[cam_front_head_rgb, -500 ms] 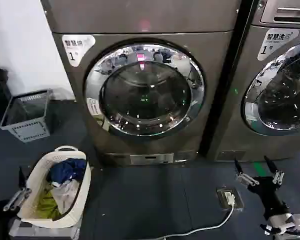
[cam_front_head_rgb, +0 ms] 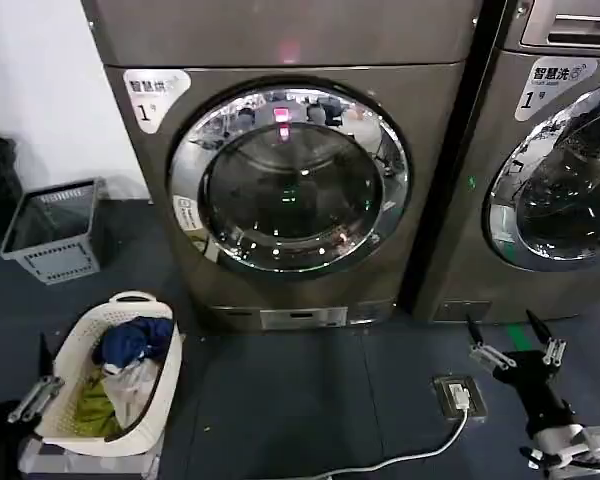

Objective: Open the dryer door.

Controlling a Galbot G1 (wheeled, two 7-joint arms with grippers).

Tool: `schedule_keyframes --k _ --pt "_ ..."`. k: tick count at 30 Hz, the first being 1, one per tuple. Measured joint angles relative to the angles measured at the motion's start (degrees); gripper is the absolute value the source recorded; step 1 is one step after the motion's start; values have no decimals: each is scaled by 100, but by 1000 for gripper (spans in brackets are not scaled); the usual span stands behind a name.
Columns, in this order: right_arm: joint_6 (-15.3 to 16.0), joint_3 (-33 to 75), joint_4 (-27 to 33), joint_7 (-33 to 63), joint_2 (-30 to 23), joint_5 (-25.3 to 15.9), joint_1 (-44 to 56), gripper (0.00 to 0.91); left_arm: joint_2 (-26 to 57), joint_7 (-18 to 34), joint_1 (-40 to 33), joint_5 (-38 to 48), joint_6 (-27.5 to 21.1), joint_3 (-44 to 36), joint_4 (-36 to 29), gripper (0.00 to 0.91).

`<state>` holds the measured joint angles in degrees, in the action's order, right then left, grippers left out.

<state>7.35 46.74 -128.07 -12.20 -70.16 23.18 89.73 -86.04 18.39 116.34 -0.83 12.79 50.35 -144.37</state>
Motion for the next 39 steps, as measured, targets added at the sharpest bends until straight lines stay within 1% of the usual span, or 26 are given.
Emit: schedule_keyframes --k 3,7,12,17,21,24,28,35,39 --pt "0 -147 148 -33 231 194 -198 907 -5 -10 -8 -7 -8 -2 0 907" --pt "17 -400 360 -47 566 295 -535 907 -9 -18 -11 -22 -10 -3 0 907" --pt "-42 -790 572 61 948 663 -997 907 -15 -28 -20 -37 -24 3 -19 907" --pt "213 -1311 775 121 1279 763 -1495 907 -45 -48 -22 -80 -33 -10 -41 907" --pt "207 -1733 972 15 1489 789 -1916 907 -60 -65 -22 -94 -36 -11 -42 907" --pt "180 -2092 1118 -9 1649 945 -2284 907 -61 -75 -28 -102 -51 -9 -46 907" --pt "200 -2558 1265 -16 1771 1173 -2786 907 -72 -107 -66 -112 -120 -10 -90 907" --pt "211 -3329 1572 -141 1779 1354 -3669 907 -87 -151 -165 -217 -284 -100 -166 907" --pt "131 -3719 1767 -282 1737 1448 -4115 907 -106 -165 -221 -260 -338 -148 -176 907"
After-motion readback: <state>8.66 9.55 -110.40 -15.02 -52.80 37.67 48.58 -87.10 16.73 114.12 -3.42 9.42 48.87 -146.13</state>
